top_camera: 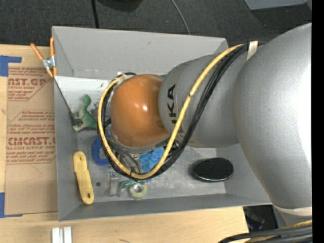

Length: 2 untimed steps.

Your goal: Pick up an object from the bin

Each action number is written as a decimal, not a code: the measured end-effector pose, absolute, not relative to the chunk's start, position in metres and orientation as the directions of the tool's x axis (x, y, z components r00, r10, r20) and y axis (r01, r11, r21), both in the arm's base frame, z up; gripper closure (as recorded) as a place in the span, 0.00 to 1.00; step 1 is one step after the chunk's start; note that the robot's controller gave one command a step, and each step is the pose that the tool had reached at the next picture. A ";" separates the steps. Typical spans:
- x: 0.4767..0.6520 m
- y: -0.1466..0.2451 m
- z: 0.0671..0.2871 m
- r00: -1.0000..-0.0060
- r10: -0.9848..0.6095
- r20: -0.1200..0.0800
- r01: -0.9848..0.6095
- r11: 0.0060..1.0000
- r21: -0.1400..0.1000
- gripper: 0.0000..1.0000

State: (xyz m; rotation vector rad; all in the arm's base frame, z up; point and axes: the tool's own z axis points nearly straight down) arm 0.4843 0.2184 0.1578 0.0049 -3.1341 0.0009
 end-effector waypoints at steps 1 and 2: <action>0.486 0.217 0.162 -1.000 -0.001 0.000 -0.001 1.000 0.001 0.00; 0.500 0.165 0.141 -0.999 -0.041 0.004 -0.041 0.999 0.001 0.00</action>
Offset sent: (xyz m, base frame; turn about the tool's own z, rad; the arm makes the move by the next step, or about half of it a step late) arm 0.0223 -0.0814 -0.0270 -0.0451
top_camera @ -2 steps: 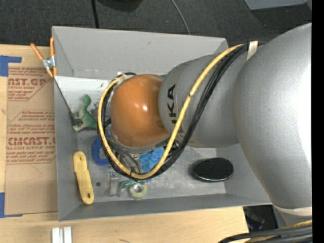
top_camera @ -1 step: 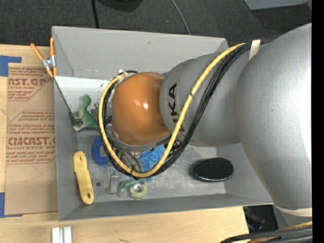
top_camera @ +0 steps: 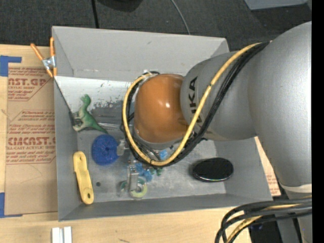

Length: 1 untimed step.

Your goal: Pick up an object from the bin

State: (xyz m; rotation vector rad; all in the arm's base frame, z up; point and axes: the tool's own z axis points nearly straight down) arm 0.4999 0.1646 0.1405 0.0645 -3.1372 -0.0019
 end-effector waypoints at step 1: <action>0.502 0.131 0.133 -1.000 -0.010 0.005 -0.010 1.000 -0.001 0.00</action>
Offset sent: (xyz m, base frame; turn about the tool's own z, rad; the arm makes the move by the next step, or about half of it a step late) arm 0.0302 0.0100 -0.0705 0.1126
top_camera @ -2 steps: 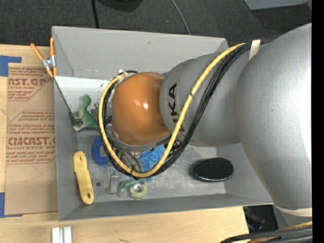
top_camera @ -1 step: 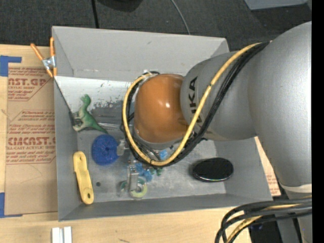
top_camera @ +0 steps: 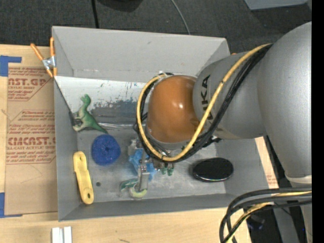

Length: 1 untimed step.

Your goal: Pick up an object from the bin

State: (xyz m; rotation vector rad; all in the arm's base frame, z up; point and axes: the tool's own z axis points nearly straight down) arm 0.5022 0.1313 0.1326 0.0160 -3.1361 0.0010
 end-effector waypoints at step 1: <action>0.522 0.160 0.096 -0.999 0.046 -0.004 0.046 0.999 0.004 0.00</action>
Offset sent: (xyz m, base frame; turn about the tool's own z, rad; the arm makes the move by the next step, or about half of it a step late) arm 0.0529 0.0553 -0.0626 -0.0943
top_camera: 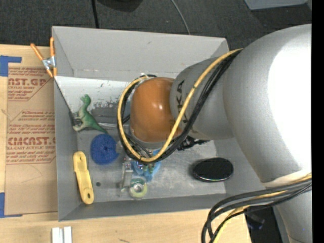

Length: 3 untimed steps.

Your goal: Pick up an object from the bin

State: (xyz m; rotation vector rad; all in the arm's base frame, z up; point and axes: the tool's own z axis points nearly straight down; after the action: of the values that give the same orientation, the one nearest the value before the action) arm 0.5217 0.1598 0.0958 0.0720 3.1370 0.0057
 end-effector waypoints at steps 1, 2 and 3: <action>0.541 0.177 0.075 -0.999 -0.034 0.004 -0.034 0.999 0.000 0.00; 0.555 0.183 0.074 -0.998 -0.063 -0.003 -0.063 0.998 0.004 0.00; 0.592 0.216 0.070 -0.994 -0.107 0.002 -0.107 0.994 0.002 1.00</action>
Offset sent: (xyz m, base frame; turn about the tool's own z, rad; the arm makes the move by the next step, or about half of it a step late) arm 0.0472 0.0297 -0.0258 0.0456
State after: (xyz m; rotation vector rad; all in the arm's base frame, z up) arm 0.5916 0.2164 0.0700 -0.1680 3.1390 0.0033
